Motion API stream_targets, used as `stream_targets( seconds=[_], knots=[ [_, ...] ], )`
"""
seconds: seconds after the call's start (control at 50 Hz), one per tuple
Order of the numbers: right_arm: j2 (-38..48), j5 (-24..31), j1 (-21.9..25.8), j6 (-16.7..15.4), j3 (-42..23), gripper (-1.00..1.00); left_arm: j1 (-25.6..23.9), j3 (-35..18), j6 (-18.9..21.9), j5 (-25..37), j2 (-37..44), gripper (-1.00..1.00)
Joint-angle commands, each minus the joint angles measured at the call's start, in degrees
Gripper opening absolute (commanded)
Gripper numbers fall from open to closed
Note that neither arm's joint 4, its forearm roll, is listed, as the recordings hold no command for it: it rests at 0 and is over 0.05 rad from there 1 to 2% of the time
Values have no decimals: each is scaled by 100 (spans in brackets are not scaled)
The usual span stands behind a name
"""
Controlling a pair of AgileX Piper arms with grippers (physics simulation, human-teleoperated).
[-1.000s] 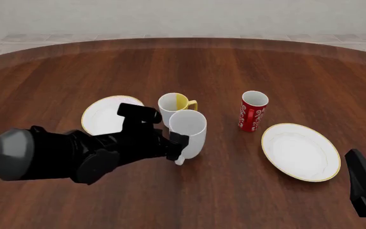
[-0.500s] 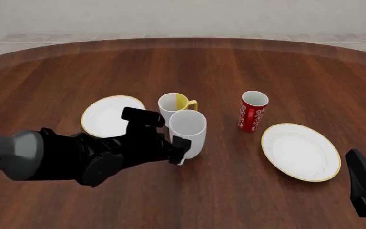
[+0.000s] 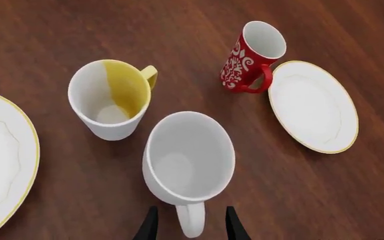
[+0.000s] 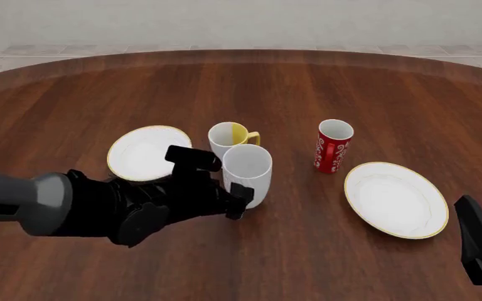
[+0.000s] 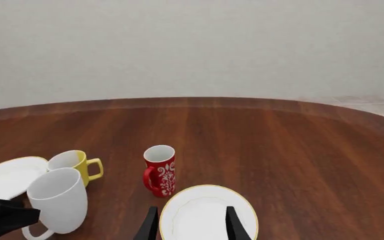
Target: Put the white mug on the left plate.
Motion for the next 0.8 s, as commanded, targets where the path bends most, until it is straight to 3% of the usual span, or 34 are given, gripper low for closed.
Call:
stream_targets(
  seconds=[0.02, 0.8],
  knots=[
    [-3, -4, -5, 0, 0, 100, -30, 9, -55, -77, 162, 100],
    [-1, -11, -5, 21, 0, 100, -88, -17, -137, -193, 447, 100]
  ],
)
